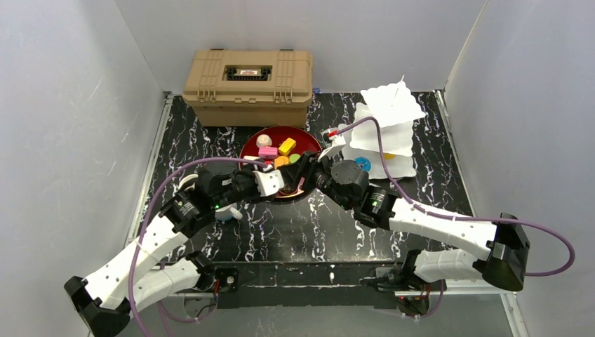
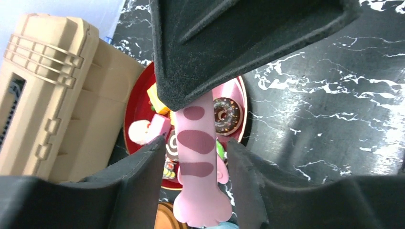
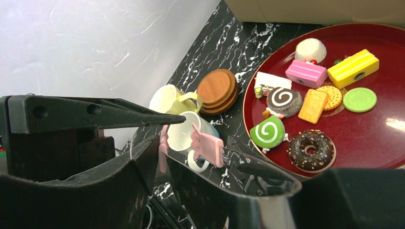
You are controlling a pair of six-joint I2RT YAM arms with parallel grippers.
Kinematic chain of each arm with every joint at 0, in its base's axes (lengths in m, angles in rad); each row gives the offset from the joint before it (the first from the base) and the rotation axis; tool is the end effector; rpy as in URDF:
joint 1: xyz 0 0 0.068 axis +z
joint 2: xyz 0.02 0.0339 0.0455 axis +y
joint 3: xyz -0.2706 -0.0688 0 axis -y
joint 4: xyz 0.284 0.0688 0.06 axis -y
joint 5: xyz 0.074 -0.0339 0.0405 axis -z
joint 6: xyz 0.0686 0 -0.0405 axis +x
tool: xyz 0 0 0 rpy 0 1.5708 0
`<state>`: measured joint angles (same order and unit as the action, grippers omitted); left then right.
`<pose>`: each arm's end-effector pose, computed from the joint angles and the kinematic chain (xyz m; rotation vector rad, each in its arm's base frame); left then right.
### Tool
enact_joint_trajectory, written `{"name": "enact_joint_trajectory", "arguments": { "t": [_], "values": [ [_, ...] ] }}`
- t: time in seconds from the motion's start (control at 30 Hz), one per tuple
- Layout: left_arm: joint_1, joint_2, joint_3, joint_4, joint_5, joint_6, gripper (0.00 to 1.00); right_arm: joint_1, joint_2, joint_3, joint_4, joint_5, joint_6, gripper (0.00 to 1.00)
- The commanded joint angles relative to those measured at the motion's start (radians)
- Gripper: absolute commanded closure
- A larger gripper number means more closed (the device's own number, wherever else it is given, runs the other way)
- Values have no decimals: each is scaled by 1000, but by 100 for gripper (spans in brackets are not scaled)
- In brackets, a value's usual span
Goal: Serve the afternoon tea
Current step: Adjust the clamp.
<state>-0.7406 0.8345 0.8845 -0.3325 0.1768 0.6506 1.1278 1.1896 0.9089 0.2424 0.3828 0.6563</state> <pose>0.1800 -0.1809 0.3487 1.2806 1.3418 -0.2264 0.1716 0.3020 0.3384 -0.0881 1.7125 1.0577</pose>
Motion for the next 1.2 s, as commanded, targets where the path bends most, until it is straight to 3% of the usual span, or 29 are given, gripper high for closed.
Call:
{"name": "enact_joint_trajectory", "arguments": {
  "t": [0.0, 0.1, 0.17, 0.27, 0.4, 0.73, 0.93, 1.03, 1.1, 1.13, 1.17],
  "values": [
    [3, -1, 36, -24, 36, 21, 64, 1, 1, 55, 57, -29, 9, 59],
    [4, 4, 44, -29, 19, 28, 98, 1, -5, 52, 52, -22, 10, 58],
    [3, 6, 49, -29, 12, 27, 100, 1, -9, 49, 49, -18, 14, 50],
    [4, 4, 56, -12, 14, 19, 100, 1, 6, 58, 31, -31, 32, 28],
    [4, 12, 68, -8, 22, 13, 100, 3, 40, 63, 38, -70, 55, 17],
    [3, 0, 53, 21, -13, 40, 100, 3, 57, 66, -5, -88, 61, 19],
    [3, 9, 62, 38, -15, 35, 100, 3, 88, 84, -18, -111, 72, 32],
    [4, 9, 67, 38, -8, 30, 100, 3, 55, 54, 15, -71, 64, 46],
    [3, 9, 67, 36, -7, 23, 100, 2, 30, 39, 23, -51, 52, 48],
    [4, 9, 67, 33, -7, 18, 97, 1, 23, 42, 11, -39, 40, 48],
    [3, 7, 65, 32, -9, 15, 85, 1, 16, 49, -6, -30, 26, 48]
  ]
}}
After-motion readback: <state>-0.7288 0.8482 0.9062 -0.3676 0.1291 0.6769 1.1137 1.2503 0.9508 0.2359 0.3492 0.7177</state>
